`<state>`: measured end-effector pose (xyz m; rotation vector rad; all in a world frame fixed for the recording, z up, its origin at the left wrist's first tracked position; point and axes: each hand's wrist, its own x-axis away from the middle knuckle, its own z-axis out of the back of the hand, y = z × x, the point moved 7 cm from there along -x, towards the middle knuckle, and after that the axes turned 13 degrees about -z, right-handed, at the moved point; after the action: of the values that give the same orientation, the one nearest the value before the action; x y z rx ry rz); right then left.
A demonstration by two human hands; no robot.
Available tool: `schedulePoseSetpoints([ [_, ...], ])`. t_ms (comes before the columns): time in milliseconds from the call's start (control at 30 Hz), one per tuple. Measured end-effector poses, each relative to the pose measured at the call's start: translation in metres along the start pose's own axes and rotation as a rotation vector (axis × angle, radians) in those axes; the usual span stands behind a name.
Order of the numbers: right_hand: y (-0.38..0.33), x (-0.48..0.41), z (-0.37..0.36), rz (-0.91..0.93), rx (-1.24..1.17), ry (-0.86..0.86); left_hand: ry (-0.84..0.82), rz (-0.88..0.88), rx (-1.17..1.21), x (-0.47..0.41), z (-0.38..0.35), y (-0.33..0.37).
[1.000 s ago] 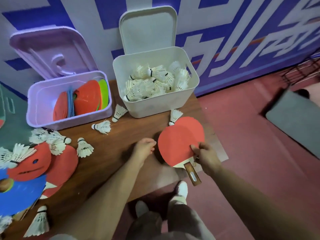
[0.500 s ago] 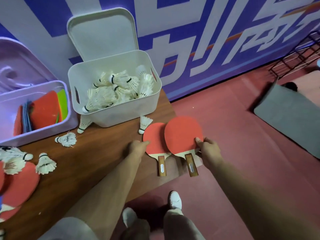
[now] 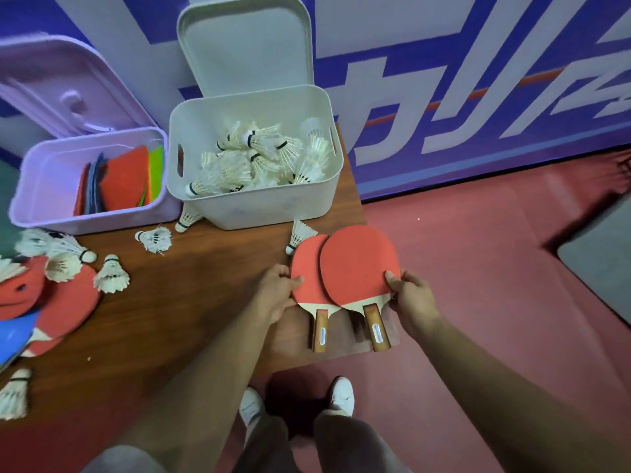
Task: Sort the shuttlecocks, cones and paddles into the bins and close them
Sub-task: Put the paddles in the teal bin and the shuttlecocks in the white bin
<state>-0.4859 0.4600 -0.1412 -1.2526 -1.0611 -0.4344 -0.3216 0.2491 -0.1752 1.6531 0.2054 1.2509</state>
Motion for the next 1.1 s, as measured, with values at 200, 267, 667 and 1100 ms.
schedulePoseSetpoints([
  [200, -0.002, 0.036, -0.079, -0.021, -0.009, -0.204, 0.064, -0.102, 0.287, 0.049, 0.071, 0.021],
  [267, 0.000, 0.053, -0.120, -0.025, 0.006, -0.262, 0.111, -0.143, 0.374, 0.066, 0.111, 0.029],
  [667, 0.093, 0.190, -0.404, 0.025, 0.328, -0.497, 0.326, -0.410, 0.582, 0.188, 0.404, 0.051],
  [1100, 0.192, 0.293, -0.596, 0.054, 0.546, -0.629, 0.187, -0.503, 0.674, 0.235, 0.608, 0.064],
])
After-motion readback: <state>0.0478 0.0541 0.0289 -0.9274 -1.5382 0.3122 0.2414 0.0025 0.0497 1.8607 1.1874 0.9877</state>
